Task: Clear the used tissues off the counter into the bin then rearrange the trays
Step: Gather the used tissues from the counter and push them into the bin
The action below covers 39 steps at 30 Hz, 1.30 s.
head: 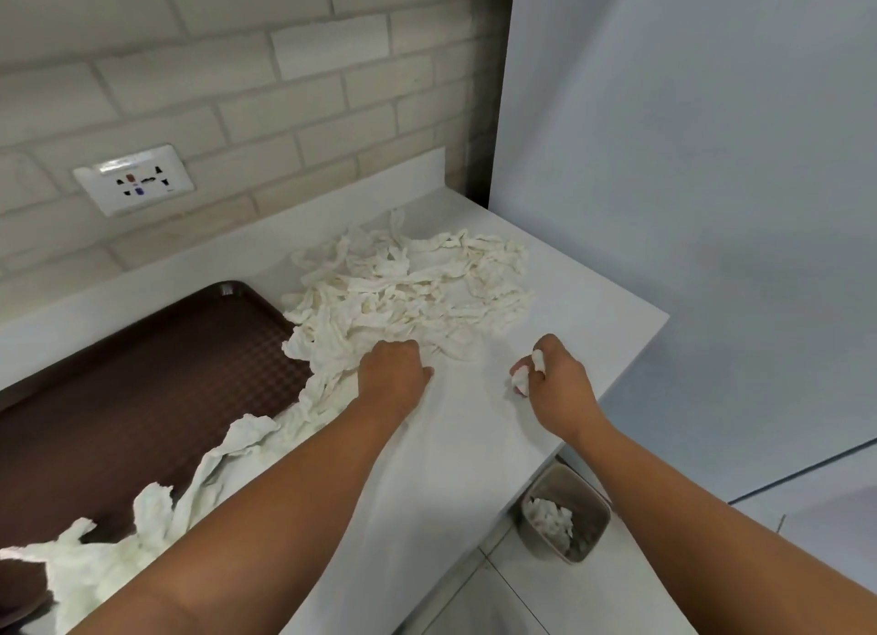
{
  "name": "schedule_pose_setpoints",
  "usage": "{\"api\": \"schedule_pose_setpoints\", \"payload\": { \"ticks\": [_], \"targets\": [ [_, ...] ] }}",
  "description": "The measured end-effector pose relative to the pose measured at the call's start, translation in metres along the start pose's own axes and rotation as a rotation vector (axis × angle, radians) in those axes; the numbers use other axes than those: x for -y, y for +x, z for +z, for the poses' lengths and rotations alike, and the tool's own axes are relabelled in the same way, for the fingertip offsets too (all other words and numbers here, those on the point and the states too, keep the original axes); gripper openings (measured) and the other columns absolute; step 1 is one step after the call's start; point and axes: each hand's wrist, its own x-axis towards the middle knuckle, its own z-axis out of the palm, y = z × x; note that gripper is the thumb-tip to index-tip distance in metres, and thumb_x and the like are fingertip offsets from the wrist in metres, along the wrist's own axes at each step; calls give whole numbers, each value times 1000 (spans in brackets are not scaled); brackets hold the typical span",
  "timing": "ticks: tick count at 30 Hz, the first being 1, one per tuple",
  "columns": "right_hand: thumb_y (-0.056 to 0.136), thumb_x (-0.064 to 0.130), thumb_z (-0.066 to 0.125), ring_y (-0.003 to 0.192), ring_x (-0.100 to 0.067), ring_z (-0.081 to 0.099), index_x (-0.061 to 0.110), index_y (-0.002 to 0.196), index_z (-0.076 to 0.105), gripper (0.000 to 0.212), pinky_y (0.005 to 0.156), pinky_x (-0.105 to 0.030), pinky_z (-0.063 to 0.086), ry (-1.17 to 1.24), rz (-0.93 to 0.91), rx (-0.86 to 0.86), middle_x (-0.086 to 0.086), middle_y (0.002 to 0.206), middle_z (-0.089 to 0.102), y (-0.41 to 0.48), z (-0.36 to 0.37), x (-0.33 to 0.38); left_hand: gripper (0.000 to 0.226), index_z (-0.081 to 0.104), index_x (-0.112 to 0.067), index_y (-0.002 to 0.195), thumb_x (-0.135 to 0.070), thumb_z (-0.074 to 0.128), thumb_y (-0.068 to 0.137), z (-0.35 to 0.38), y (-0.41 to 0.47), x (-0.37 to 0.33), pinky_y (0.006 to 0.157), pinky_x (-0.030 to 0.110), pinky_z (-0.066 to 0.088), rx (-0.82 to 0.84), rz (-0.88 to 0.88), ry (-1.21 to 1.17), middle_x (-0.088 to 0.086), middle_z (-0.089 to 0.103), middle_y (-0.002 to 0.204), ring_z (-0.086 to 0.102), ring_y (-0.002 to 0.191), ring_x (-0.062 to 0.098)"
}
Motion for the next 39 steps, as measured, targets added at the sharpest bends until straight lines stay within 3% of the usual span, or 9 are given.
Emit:
{"api": "schedule_pose_setpoints", "payload": {
  "ticks": [6, 7, 11, 17, 20, 24, 26, 33, 39],
  "targets": [
    [101, 11, 39, 63, -19, 54, 22, 111, 38, 15, 56, -22, 43, -43, 22, 45, -11, 83, 62, -2, -8, -9, 27, 65, -14, 110, -30, 45, 100, -14, 2, 2, 81, 39, 49, -132, -117, -103, 7, 66, 101, 60, 100, 28],
    [102, 23, 40, 61, -19, 53, 21, 110, 41, 7, 56, -24, 41, -62, 25, 46, -12, 79, 62, -2, -9, -8, 27, 64, -11, 109, -28, 44, 100, -20, 3, 1, 81, 41, 49, -159, -141, -183, 9, 65, 100, 60, 99, 30],
    [100, 47, 42, 64, -17, 51, 8, 81, 49, 44, 60, -28, 37, -47, -17, 66, -6, 69, 54, -3, -15, -4, 35, 58, 0, 105, -26, 34, 102, -51, 3, -4, 81, 41, 46, -136, -246, -428, 16, 61, 100, 59, 97, 36],
    [102, 41, 39, 56, -13, 35, 14, 65, 30, 47, 58, -29, 29, 10, -47, 130, 1, 60, 35, -3, -36, 0, 52, 57, 0, 86, -44, 36, 104, -80, -8, -14, 74, 34, 36, -316, -297, -611, 12, 61, 83, 53, 80, 26],
    [103, 37, 39, 55, -12, 36, 13, 64, 32, 47, 55, -28, 28, -29, -88, 128, 1, 59, 37, -3, -52, -3, 46, 54, -4, 80, -46, 49, 98, -87, -13, -24, 70, 34, 46, -391, -258, -782, 11, 61, 79, 59, 76, 26],
    [103, 38, 40, 55, -14, 38, 13, 64, 35, 46, 57, -32, 32, 6, -118, 73, 0, 58, 39, -3, -79, -13, 25, 58, -10, 95, -34, 57, 98, -98, -25, -64, 79, 46, 60, -156, -247, -1398, 16, 70, 100, 74, 90, 29],
    [102, 41, 42, 53, -15, 39, 14, 64, 35, 47, 56, -32, 35, 45, -100, 64, -1, 57, 41, -3, -93, -22, 18, 55, -8, 88, -22, 57, 100, -98, -33, -93, 79, 46, 59, -67, -208, -1468, 20, 69, 94, 74, 87, 34],
    [101, 44, 44, 38, -25, 52, 5, 69, 47, 50, 45, -30, 46, 141, -2, 72, -12, 54, 56, -14, -159, -55, 23, 40, -14, 84, -12, 59, 98, -64, -44, -191, 69, 41, 59, 139, -135, -1418, 8, 42, 73, 47, 56, 20],
    [102, 38, 43, 52, -12, 43, 9, 62, 41, 50, 57, -36, 39, 81, 12, -28, 5, 52, 42, -22, -200, -106, 26, 48, -21, 94, -46, 55, 97, -14, -46, -261, 52, 30, 39, 248, -101, -1161, 6, 44, 76, 38, 64, 18]
  ]
}}
